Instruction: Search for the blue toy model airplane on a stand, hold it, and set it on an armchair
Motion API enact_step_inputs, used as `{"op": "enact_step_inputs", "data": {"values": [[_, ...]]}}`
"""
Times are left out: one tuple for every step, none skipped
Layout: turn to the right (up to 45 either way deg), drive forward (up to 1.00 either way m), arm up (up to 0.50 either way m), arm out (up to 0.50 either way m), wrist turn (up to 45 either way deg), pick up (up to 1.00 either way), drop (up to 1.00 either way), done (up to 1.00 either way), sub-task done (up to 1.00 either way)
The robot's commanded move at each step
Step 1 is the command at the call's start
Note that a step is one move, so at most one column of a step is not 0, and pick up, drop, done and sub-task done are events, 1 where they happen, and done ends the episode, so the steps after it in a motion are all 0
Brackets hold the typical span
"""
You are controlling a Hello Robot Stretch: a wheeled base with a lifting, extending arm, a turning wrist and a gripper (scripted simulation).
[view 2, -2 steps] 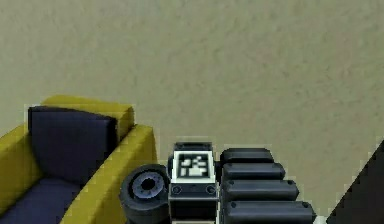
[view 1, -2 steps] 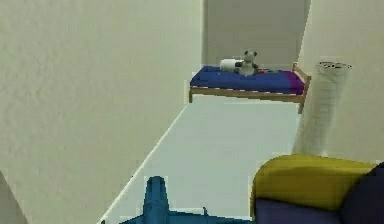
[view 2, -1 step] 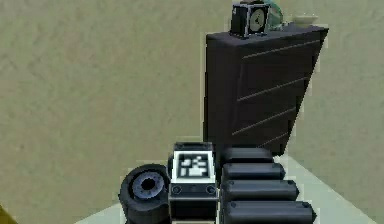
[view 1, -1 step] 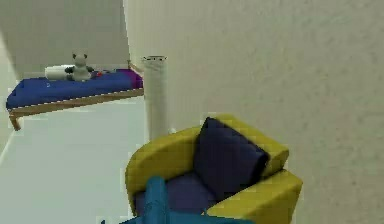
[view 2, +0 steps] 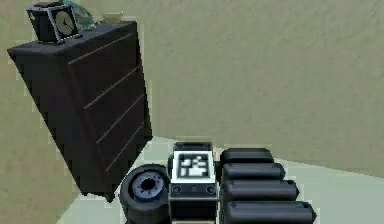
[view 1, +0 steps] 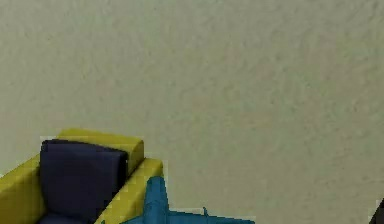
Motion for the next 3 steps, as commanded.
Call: {"op": "enact_step_inputs", "data": {"values": [[27.0,0.00,0.00,0.00,0.0,0.00,0.00,0.00,0.00],[0.0,0.25,0.00,0.00,0.0,0.00,0.00,0.00,0.00],[45.0,0.00,0.00,0.00,0.0,0.00,0.00,0.00,0.00]]}}
